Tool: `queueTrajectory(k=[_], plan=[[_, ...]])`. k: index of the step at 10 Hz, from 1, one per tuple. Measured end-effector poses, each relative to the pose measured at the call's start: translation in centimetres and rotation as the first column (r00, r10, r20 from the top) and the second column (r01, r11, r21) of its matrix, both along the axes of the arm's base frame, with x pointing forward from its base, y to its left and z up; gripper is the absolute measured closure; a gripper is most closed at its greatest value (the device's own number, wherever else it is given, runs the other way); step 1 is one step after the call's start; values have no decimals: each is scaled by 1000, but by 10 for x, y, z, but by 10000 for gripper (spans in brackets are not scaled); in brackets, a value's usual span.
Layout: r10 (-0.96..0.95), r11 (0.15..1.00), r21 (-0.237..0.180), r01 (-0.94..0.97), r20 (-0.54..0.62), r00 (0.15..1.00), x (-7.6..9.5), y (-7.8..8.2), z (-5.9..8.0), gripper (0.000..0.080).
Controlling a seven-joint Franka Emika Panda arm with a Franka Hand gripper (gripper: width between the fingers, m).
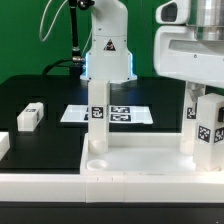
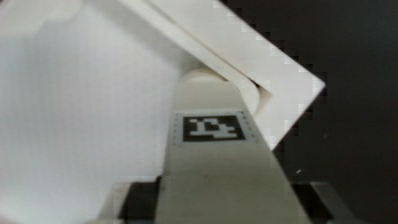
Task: Assemble desk
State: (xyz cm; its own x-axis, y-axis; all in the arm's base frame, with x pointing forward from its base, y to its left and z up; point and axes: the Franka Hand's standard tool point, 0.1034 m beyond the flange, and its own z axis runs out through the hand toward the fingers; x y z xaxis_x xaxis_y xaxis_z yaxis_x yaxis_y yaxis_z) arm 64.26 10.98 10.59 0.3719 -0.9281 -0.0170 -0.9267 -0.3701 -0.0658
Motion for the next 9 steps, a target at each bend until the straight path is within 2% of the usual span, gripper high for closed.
queueTrajectory(k=[1,3,5,6,7,8,9], plan=[[-190,982,20,190,-6,982,0,2,0,512],[-459,887,48,460,-26,888,0,5,0,512],[-457,888,49,457,-24,889,1,6,0,511],[-353,935,43,353,-13,936,1,5,1,368],[-143,989,36,143,11,990,3,6,6,208],[68,997,26,-69,45,997,9,2,10,168],[276,961,8,-277,62,959,9,-1,9,168]])
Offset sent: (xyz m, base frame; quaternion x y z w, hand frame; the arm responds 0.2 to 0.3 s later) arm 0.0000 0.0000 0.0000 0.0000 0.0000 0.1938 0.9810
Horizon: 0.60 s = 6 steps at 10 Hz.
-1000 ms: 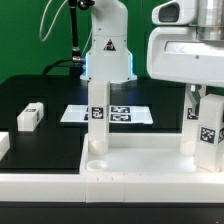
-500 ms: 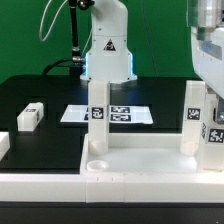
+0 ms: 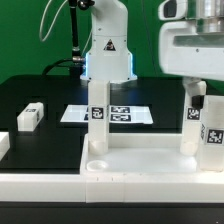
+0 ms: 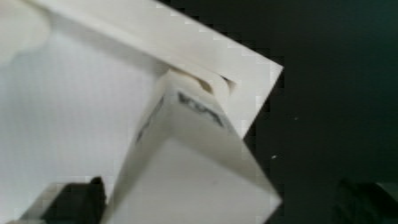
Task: Assemble desk
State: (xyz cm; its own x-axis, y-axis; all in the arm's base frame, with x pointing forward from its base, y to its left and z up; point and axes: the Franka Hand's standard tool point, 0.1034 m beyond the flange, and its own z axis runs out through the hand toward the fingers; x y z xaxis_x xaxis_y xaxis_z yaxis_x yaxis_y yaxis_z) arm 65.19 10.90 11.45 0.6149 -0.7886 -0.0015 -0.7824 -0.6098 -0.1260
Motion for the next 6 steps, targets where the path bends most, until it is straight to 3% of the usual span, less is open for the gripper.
queueTrajectory(k=[4,5,6], plan=[[229,973,-34,-228,39,973,-3,0,-2,150],[318,947,-53,-316,39,947,-3,-1,-3,150],[505,860,-97,-501,30,862,-2,-3,-3,150]])
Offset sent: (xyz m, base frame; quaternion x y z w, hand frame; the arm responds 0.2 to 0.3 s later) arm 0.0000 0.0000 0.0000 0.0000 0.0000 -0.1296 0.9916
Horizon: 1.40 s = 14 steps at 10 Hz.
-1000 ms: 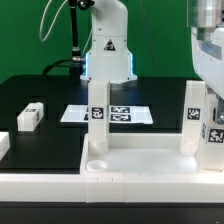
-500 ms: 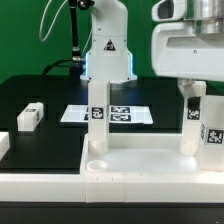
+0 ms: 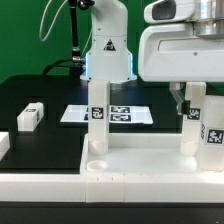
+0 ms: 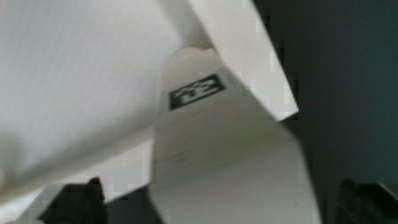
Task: Assemble desk
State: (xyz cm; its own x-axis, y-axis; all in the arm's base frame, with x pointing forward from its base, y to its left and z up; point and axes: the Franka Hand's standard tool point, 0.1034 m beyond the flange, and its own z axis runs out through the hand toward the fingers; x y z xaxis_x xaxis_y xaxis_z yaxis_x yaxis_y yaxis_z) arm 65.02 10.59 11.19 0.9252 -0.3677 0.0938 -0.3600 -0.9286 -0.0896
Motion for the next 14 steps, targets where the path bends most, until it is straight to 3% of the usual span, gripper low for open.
queueTrajectory(k=[2,3,4,5,6,7,9,10,12,14], plan=[[4,1000,-3,-4,0,1000,0,-1,-1,150],[-16,1000,-1,16,-1,1000,0,-1,-1,276],[-24,1000,0,24,-1,1000,0,-1,-1,276],[-56,998,4,56,-3,998,0,-1,-1,457],[-116,993,10,116,-7,993,0,-2,-1,457],[-196,980,17,196,-13,981,0,-3,-1,511],[-401,915,31,402,-39,915,-1,-6,-2,511],[-516,854,34,519,-65,854,-2,-6,-1,511],[-823,554,53,831,-117,556,-8,0,-3,511],[-941,288,55,956,-171,293,-8,0,-3,511]])
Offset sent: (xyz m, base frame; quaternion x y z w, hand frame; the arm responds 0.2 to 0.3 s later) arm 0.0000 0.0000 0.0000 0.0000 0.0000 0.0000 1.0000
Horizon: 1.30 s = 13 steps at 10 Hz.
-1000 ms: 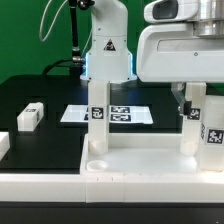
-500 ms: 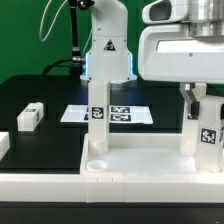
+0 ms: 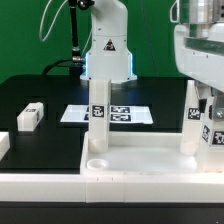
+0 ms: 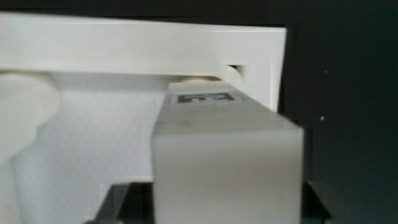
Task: Assemble desk
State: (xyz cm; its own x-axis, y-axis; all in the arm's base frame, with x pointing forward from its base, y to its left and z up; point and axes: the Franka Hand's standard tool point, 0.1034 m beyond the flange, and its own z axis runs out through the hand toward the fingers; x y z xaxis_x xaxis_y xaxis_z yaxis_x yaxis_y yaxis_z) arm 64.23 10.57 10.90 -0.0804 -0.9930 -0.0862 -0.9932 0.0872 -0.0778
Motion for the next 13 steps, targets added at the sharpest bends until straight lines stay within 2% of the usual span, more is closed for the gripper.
queueTrajectory(k=[1,2,3,4,5,6,7,8,11,12,13], plan=[[-85,996,7,85,-6,996,0,0,0,509],[-93,996,6,93,-8,996,0,0,0,509],[-67,998,3,67,-5,998,0,0,0,509],[52,999,-10,-52,-4,999,-1,0,0,509],[275,961,-24,-275,-1,961,-1,3,1,337],[446,895,-34,-446,8,895,-2,8,-1,216],[497,867,-33,-497,15,867,-5,17,-4,216],[538,842,-62,-535,31,843,-8,23,-4,161],[673,739,-82,-669,29,739,-7,18,-5,151],[793,607,-106,-787,24,608,-6,14,-5,151],[902,429,-131,-894,12,431,-4,2,-5,151]])
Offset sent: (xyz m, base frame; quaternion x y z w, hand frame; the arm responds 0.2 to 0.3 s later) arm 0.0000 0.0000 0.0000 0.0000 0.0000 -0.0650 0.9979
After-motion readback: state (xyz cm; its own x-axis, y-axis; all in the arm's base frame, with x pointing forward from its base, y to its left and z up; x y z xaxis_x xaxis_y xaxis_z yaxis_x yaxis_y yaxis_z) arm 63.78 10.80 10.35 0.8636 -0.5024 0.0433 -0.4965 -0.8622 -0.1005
